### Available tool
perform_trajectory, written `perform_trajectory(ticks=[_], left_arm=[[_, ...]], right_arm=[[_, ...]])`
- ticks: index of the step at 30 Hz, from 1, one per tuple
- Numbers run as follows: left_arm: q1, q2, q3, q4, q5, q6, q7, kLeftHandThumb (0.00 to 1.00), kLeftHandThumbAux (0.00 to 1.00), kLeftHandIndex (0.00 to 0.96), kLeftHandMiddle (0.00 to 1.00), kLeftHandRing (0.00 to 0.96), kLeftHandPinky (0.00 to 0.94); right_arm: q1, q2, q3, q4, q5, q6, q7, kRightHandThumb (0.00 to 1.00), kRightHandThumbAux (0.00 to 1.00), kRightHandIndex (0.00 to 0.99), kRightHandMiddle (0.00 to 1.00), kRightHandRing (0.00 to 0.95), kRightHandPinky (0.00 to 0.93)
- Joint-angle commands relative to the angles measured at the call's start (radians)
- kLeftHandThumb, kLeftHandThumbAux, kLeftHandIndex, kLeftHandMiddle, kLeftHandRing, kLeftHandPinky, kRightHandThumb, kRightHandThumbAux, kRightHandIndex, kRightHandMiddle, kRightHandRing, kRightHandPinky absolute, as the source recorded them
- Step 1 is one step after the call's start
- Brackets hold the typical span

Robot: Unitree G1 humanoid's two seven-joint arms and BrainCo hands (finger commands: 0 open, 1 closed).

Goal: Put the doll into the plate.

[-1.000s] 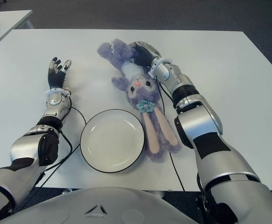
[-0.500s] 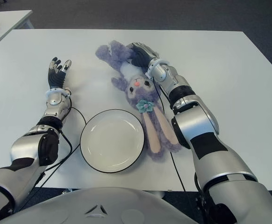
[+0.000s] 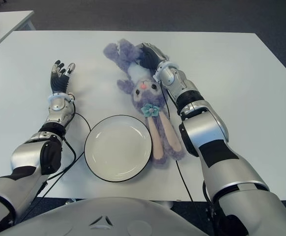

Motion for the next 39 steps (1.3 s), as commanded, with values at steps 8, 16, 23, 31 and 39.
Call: perform_trajectory(ticks=[8,16,23,31,39], left_arm=[[0.207,-0.105,-0.009,0.149,0.000,0.154,-0.001,0.000,0.529,0.043,0.105,0.084,0.046],[0.209,-0.104,-0.008,0.149,-0.001,0.154,0.000,0.000,0.532,0.041,0.106,0.084,0.048],[0.207,-0.104,-0.007,0.150,-0.002,0.157,0.001,0.000,0.535,0.039,0.104,0.086,0.056],[0.202,-0.104,-0.008,0.150,-0.002,0.162,0.002,0.000,0.532,0.045,0.105,0.084,0.046],[0.204,-0.108,-0.015,0.148,0.004,0.154,0.014,0.000,0.539,0.044,0.106,0.089,0.057]], right_arm=[[0.021,-0.017,-0.043,0.026,0.035,0.013,-0.015,0.708,0.711,0.441,0.840,0.835,0.851],[-0.042,-0.055,-0.049,0.036,0.032,0.011,-0.014,0.708,0.711,0.442,0.834,0.830,0.833],[-0.075,-0.074,-0.076,0.014,0.057,-0.047,-0.009,0.707,0.712,0.442,0.816,0.819,0.821],[-0.065,-0.084,-0.100,-0.004,0.075,-0.100,-0.021,0.708,0.715,0.441,0.810,0.812,0.812],[-0.078,-0.095,-0.119,-0.007,0.073,-0.099,-0.031,0.709,0.716,0.440,0.807,0.810,0.805]])
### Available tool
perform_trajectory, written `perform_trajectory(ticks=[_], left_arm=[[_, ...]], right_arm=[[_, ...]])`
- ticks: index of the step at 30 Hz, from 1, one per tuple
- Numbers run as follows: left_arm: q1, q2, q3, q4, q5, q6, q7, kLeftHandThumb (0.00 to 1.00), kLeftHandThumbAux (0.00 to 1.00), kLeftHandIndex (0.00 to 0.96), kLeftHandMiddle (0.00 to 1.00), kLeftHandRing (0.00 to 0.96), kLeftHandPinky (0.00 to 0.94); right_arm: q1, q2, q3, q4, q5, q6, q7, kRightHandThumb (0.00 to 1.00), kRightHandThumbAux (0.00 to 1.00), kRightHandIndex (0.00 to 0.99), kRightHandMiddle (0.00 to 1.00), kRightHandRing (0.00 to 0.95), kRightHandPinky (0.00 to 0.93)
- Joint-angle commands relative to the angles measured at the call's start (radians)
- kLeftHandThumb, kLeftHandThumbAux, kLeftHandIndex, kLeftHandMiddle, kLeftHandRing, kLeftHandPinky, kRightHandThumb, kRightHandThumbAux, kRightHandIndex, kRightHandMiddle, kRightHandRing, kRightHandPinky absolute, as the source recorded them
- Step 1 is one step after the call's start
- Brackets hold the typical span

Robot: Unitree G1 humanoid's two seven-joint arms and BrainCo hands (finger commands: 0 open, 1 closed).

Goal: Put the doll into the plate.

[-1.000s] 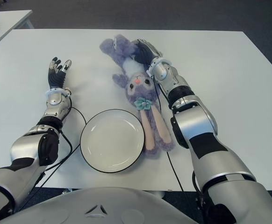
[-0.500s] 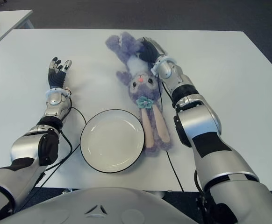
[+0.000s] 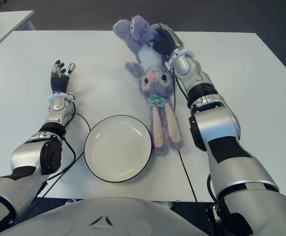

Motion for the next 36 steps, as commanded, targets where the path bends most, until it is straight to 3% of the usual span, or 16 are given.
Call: perform_trajectory(ticks=[1,21,36], left_arm=[[0.204,-0.108,-0.013,0.148,0.005,0.153,0.014,0.000,0.539,0.043,0.105,0.088,0.057],[0.204,-0.104,-0.005,0.151,-0.004,0.158,0.005,0.000,0.521,0.052,0.109,0.091,0.057],[0.200,-0.101,0.000,0.152,-0.007,0.170,-0.003,0.000,0.521,0.048,0.108,0.086,0.051]], right_arm=[[-0.035,-0.011,-0.022,-0.010,0.028,-0.019,-0.019,0.709,0.716,0.440,0.807,0.809,0.805],[-0.104,-0.083,-0.014,-0.019,0.002,-0.044,-0.061,0.709,0.716,0.440,0.832,0.825,0.828],[-0.152,-0.105,-0.024,-0.039,0.012,-0.063,-0.082,0.711,0.716,0.441,0.847,0.836,0.837]])
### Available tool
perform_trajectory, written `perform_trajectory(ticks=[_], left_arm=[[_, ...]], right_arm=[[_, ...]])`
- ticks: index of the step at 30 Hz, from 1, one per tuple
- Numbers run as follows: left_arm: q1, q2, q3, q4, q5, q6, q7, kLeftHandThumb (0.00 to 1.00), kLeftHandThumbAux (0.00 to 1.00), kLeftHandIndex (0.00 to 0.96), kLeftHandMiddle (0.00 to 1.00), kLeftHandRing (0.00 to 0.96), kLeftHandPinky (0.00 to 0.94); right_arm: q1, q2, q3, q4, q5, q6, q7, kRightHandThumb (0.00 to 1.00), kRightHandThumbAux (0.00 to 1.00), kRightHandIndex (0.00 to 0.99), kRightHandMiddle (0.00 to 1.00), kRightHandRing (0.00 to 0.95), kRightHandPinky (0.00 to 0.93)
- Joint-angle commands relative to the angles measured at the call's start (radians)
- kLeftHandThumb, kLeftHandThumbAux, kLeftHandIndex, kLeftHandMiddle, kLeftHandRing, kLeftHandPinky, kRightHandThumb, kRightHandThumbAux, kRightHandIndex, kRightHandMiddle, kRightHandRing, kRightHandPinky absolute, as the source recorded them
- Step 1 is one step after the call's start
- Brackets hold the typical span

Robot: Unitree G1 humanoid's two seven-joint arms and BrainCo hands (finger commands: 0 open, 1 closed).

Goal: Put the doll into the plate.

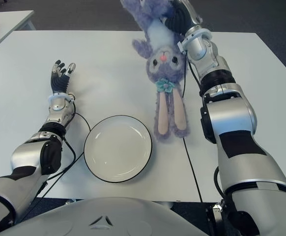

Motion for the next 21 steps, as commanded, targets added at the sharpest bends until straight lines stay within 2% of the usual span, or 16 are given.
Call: perform_trajectory(ticks=[1,8,21], left_arm=[[0.200,-0.102,0.001,0.152,-0.007,0.171,-0.002,0.000,0.521,0.048,0.108,0.086,0.050],[0.197,-0.103,0.000,0.152,-0.005,0.172,0.006,0.000,0.525,0.047,0.106,0.083,0.051],[0.198,-0.103,0.003,0.153,-0.007,0.177,0.003,0.000,0.533,0.043,0.106,0.087,0.056]], right_arm=[[-0.056,-0.010,-0.017,-0.013,0.016,-0.022,-0.031,0.711,0.716,0.441,0.847,0.836,0.837],[-0.101,-0.028,-0.021,-0.017,0.016,-0.022,-0.034,0.708,0.716,0.440,0.841,0.832,0.827],[-0.129,-0.030,-0.054,-0.037,0.037,-0.053,-0.031,0.710,0.714,0.441,0.851,0.857,0.863]])
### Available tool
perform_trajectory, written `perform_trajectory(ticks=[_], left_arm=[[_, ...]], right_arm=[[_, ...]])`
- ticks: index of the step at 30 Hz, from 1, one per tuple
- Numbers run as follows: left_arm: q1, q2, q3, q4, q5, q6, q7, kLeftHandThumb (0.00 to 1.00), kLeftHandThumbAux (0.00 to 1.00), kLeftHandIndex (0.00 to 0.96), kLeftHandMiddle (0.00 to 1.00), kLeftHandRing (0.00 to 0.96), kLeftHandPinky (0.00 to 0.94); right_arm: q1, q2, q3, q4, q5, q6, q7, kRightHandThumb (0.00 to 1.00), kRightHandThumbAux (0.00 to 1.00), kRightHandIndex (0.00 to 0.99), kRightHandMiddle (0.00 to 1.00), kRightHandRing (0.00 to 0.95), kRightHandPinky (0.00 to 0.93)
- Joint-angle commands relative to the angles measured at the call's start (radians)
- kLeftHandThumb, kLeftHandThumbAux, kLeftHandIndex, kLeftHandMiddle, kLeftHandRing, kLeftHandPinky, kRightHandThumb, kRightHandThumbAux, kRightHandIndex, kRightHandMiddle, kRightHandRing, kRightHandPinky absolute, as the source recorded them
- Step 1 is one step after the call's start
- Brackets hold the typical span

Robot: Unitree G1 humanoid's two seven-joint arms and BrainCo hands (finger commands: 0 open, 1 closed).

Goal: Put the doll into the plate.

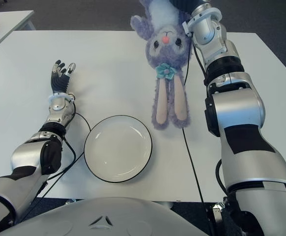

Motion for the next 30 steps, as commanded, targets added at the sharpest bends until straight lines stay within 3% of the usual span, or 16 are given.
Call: perform_trajectory(ticks=[1,16,30], left_arm=[[0.199,-0.102,0.002,0.153,-0.007,0.175,0.003,0.000,0.534,0.043,0.106,0.087,0.055],[0.199,-0.102,-0.008,0.151,0.003,0.165,0.010,0.000,0.513,0.041,0.101,0.082,0.056],[0.201,-0.097,-0.018,0.152,0.011,0.171,0.008,0.000,0.516,0.044,0.102,0.083,0.052]], right_arm=[[-0.048,-0.007,-0.025,-0.022,0.036,-0.048,-0.011,0.709,0.714,0.441,0.851,0.858,0.863],[-0.069,0.009,-0.052,-0.070,0.039,-0.105,-0.030,0.706,0.718,0.439,0.866,0.873,0.861],[-0.025,0.049,-0.035,-0.195,0.034,-0.153,-0.038,0.707,0.716,0.439,0.863,0.872,0.876]])
